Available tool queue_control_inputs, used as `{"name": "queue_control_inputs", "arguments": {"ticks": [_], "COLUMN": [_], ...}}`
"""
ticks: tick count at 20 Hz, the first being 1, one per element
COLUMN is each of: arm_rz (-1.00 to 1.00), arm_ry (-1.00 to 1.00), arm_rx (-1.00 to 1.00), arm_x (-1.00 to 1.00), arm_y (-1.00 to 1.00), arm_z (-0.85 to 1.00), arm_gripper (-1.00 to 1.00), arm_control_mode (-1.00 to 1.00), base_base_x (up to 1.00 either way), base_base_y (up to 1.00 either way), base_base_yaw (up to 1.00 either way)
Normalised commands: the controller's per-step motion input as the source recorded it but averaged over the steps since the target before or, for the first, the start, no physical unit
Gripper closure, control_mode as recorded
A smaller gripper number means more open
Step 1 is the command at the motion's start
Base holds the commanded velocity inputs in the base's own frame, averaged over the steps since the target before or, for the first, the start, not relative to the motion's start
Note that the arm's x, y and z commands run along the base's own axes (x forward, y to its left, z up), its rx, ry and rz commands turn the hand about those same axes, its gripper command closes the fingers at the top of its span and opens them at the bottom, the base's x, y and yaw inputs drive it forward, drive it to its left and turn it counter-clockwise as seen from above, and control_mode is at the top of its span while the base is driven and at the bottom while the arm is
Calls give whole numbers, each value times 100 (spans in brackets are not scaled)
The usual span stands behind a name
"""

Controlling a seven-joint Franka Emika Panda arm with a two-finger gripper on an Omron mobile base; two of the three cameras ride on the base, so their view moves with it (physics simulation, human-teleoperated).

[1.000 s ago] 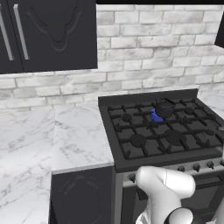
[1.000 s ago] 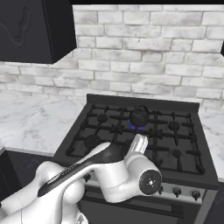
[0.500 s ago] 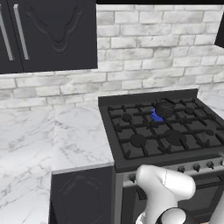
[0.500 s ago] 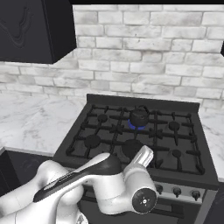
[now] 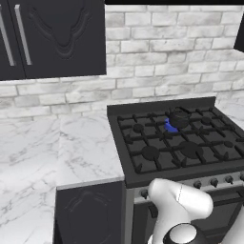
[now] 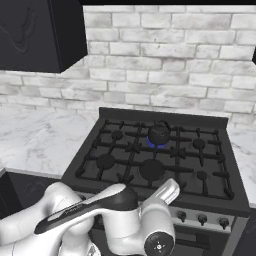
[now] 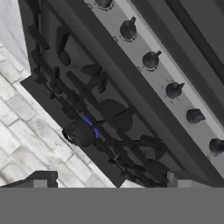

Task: The kettle is done boiling. Turn off the stove, then wait for 300 timesteps before moving the kettle to the dining table.

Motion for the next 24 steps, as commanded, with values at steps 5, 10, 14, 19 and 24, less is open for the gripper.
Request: {"name": "queue_control_inputs", "arguments": {"ticks": [5, 10, 14, 19, 24], "arm_rz": [-6, -3, -1, 0, 0], "arm_ry": [-1, -2, 0, 0, 0], "arm_rx": [9, 9, 8, 4, 5], "arm_x": [-19, -18, -11, 0, 0], "arm_y": [-11, -7, -1, 0, -2], "arm_z": [-19, -21, -20, -20, -23], "arm_gripper": [-100, -100, -100, -100, -100], "arm_control_mode": [-100, -100, -100, -100, -100], "base_base_x": [0, 0, 0, 0, 0], "base_base_y": [0, 0, 0, 0, 0], "base_base_yaw": [0, 0, 0, 0, 0]}}
